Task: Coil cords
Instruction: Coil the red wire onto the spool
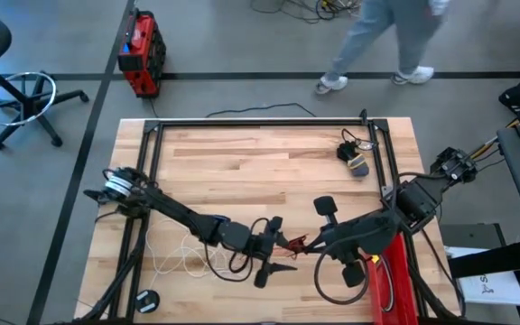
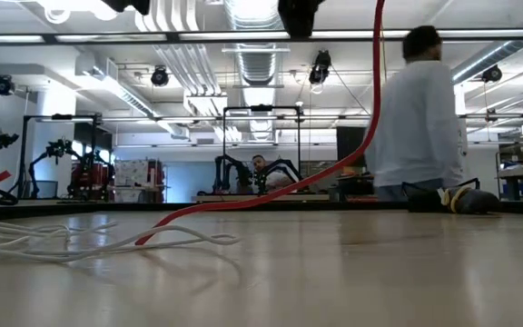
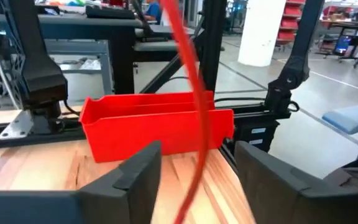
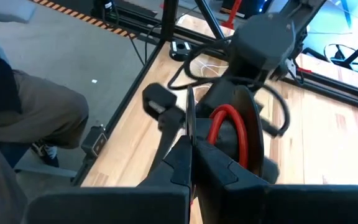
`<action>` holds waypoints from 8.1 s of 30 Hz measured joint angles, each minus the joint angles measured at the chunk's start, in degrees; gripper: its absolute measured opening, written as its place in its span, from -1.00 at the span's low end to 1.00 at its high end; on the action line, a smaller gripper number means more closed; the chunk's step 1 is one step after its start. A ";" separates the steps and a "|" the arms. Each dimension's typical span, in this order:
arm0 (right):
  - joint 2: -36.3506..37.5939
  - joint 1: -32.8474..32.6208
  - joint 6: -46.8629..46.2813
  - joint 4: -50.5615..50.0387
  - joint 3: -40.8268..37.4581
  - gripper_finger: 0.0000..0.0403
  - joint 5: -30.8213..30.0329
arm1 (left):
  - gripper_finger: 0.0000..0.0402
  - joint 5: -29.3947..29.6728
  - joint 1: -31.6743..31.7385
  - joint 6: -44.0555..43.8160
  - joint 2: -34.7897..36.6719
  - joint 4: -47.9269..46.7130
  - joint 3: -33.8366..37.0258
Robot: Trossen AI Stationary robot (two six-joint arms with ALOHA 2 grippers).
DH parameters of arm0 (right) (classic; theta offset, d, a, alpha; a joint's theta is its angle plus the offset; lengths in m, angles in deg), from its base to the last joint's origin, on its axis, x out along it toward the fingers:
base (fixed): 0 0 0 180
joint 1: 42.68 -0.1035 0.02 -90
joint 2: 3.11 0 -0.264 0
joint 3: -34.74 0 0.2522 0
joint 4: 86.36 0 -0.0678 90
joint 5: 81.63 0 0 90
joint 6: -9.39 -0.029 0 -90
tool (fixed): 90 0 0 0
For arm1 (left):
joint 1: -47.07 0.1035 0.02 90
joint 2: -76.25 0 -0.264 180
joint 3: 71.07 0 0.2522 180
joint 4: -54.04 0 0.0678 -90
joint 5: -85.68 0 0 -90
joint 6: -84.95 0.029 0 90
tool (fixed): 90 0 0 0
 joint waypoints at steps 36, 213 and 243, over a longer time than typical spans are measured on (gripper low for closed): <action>-4.43 -0.02 -11.33 -7.61 -5.81 -1.00 1.19 | -0.99 -2.12 -6.45 12.93 22.02 -29.02 -3.80; -9.15 6.95 -3.01 -8.23 -3.08 -1.00 0.41 | -1.00 7.29 -13.44 6.46 25.05 -53.58 -12.65; -11.93 6.86 5.60 1.80 -3.19 -1.00 11.86 | -0.93 -2.77 -13.32 3.20 23.28 -60.16 -16.78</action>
